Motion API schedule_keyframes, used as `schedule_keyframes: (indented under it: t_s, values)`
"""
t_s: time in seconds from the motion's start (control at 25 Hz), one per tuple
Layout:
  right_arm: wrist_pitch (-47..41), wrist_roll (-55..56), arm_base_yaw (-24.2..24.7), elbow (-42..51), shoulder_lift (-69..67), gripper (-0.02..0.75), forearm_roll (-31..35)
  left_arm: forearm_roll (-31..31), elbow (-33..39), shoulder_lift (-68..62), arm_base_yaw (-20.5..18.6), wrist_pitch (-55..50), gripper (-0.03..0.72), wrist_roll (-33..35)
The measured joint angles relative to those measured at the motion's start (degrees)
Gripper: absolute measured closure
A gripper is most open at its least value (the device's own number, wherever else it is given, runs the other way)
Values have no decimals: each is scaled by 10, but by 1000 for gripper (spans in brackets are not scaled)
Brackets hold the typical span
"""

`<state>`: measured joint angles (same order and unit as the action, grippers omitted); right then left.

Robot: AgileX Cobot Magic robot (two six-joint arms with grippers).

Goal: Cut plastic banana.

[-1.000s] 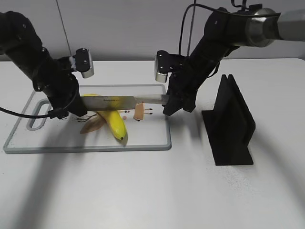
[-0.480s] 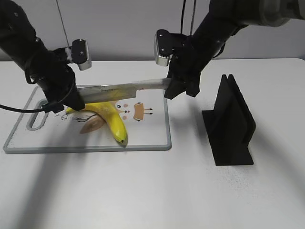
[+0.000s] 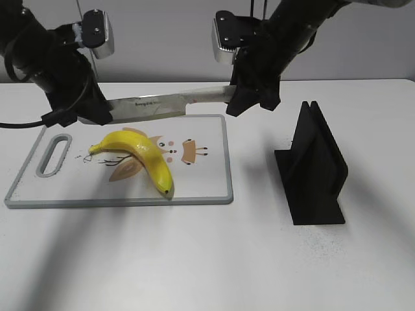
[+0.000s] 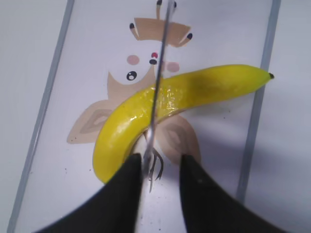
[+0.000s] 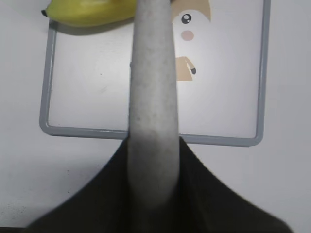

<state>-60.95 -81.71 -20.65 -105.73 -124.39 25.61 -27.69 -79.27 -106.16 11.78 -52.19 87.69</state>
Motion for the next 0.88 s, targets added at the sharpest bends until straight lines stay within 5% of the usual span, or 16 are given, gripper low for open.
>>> schedule_keyframes:
  t_s: [0.16, 0.24, 0.44, 0.6, 0.72, 0.88]
  values:
    - [-2, 7, 0, -20, 0, 573, -1, -40, 0, 4, 0, 11, 140, -1]
    - [-2, 9, 0, -23, 0, 573, -2, -59, 0, 6, 1, 32, 64, -2]
    - [-28, 12, -1, -32, 1, 573, -38, -87, 0, 33, 1, 109, 38, -16]
    - [-44, 45, -1, -32, 11, 573, -50, -90, -16, 60, 1, 135, 44, -105]
    - [-54, 93, -1, -34, 27, 573, -50, -23, -37, 74, 1, 135, 68, -253]
    - [-67, 185, -1, -35, 54, 573, -56, 151, -85, 77, 1, 74, 96, -470]
